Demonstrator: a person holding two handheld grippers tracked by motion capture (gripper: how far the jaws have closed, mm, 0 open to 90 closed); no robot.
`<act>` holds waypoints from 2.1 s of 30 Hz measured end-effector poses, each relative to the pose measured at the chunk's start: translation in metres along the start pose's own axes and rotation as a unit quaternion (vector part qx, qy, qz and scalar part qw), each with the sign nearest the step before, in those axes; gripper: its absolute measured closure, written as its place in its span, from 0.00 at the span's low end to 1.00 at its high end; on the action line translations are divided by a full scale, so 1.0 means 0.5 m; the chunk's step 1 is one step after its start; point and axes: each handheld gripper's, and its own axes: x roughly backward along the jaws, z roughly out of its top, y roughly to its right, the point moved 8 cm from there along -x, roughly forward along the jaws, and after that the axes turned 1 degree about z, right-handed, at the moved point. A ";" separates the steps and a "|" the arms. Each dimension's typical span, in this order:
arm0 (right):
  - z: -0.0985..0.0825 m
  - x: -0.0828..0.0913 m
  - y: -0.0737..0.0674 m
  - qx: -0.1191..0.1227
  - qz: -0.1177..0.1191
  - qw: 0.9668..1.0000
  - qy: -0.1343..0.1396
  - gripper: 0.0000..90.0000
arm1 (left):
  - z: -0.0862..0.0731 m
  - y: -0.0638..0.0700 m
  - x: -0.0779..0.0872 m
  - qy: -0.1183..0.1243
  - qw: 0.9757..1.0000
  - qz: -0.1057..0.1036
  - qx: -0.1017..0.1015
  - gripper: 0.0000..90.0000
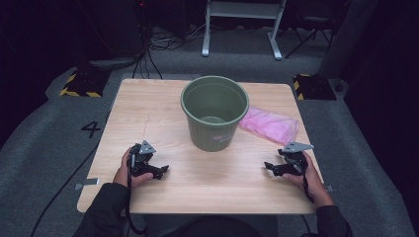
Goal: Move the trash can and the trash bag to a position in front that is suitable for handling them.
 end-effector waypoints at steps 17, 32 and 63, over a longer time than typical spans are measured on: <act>0.142 -0.046 -0.088 0.043 0.039 0.997 0.052 0.18 | 0.000 0.000 0.000 0.002 1.000 0.000 0.000 0.00; 0.217 -0.119 -0.159 0.065 0.068 0.993 0.067 0.18 | -0.001 0.001 0.001 0.001 1.000 0.000 0.003 0.01; 0.170 -0.075 -0.018 0.067 -0.038 0.996 0.044 0.20 | -0.001 0.000 0.001 0.002 1.000 0.001 0.002 0.01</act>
